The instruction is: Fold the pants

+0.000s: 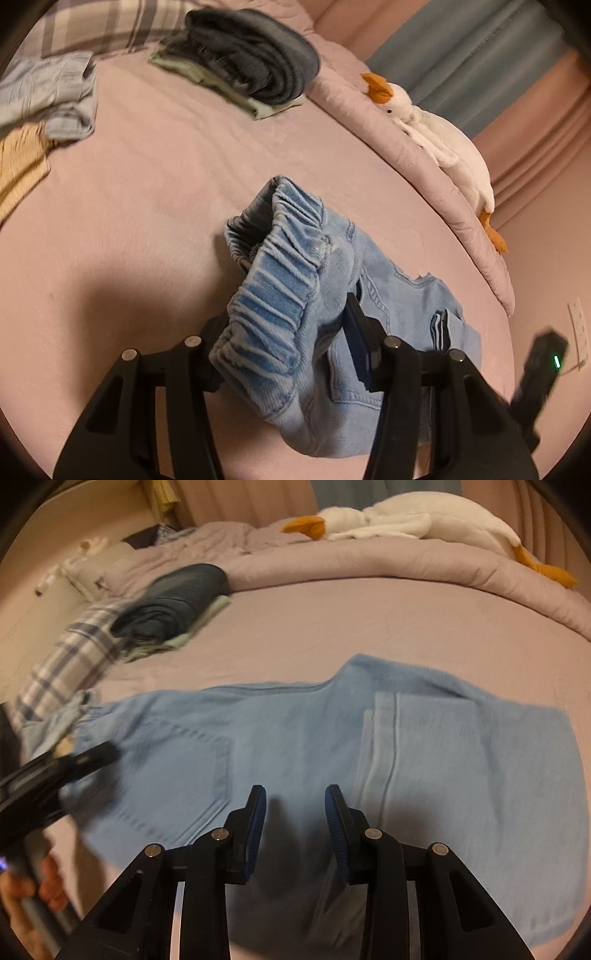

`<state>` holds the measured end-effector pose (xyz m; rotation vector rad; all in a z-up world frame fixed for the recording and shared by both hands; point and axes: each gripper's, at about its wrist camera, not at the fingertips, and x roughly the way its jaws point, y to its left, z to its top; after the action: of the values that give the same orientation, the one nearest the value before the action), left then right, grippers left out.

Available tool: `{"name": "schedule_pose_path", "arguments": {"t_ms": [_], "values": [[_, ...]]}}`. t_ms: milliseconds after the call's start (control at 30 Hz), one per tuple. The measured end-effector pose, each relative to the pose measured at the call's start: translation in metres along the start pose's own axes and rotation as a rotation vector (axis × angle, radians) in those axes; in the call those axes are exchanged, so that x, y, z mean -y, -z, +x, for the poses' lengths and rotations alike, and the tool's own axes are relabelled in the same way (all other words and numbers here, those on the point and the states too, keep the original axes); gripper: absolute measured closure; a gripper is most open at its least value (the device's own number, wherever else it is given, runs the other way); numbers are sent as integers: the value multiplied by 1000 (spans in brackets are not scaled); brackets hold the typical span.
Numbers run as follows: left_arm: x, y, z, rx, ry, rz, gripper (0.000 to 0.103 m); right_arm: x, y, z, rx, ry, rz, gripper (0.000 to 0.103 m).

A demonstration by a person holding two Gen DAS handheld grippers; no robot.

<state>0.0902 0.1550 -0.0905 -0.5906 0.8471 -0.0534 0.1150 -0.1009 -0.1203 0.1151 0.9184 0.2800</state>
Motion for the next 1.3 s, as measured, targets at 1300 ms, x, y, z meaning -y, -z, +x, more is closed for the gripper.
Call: {"name": "schedule_pose_path", "arguments": {"t_ms": [1300], "values": [[81, 6, -41, 105, 52, 301, 73, 20, 71, -50, -119, -201, 140, 71]]}}
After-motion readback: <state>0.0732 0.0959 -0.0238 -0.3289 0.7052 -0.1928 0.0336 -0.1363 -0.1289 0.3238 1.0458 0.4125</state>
